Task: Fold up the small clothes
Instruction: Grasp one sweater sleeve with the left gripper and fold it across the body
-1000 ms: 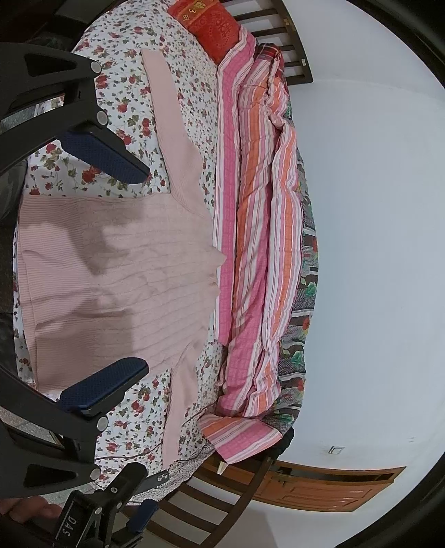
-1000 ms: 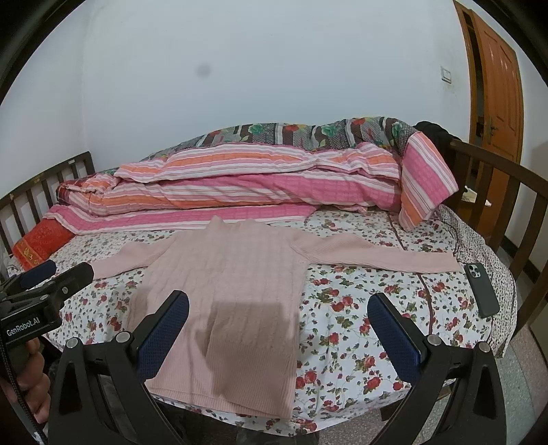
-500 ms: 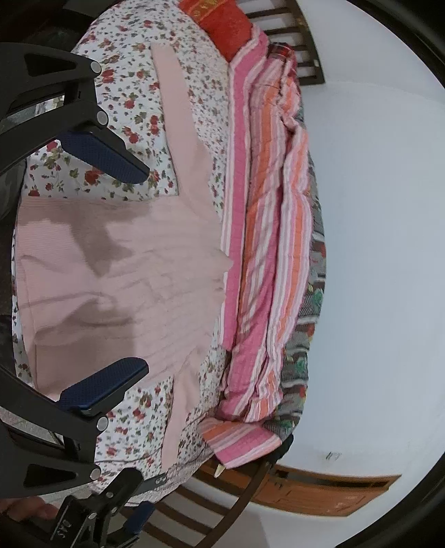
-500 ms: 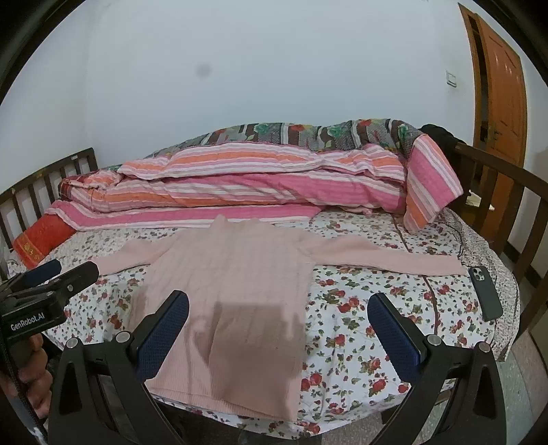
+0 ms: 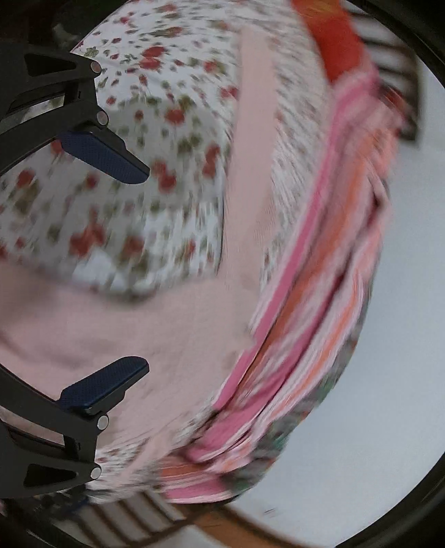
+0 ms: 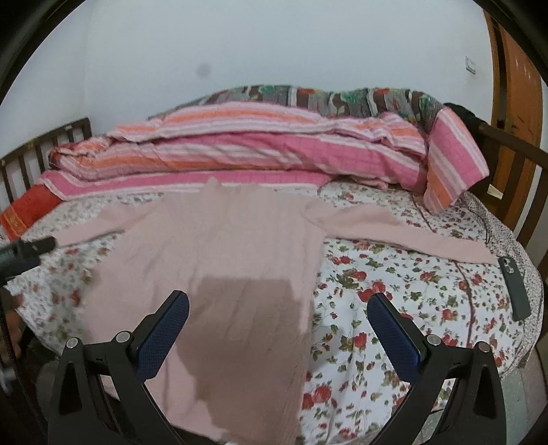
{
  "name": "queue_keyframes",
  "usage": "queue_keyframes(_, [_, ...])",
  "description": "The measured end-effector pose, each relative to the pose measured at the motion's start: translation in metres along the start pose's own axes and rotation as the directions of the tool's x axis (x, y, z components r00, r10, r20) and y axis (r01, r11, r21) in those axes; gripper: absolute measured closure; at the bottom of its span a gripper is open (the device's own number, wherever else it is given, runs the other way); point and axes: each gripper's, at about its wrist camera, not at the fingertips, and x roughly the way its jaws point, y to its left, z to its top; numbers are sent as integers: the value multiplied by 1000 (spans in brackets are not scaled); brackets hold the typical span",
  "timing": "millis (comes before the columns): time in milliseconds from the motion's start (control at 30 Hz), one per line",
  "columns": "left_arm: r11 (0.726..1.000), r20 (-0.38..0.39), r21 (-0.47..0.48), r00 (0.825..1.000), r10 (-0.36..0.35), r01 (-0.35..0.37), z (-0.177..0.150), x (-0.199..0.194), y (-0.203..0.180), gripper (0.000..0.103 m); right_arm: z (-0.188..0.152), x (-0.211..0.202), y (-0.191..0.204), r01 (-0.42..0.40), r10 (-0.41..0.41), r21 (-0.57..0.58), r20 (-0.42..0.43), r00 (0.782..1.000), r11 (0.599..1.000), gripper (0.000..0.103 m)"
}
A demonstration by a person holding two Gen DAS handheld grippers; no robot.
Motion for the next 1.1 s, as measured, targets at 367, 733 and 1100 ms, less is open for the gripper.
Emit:
queue_keyframes(367, [906,142,-423,986,92,-24,41,24,191,26,-2,67,-19,5,1,71,-74,997,997,5])
queue_keyframes(733, [878,141,-446,955,261,-173,89,52,230,70,10,105,-7,-21,25,41,-102,994,999,5])
queue_keyframes(1100, [942,239,-208,920,311,-264,155,34,117,96,15,122,-47,-39,45,71,-77,996,997,5])
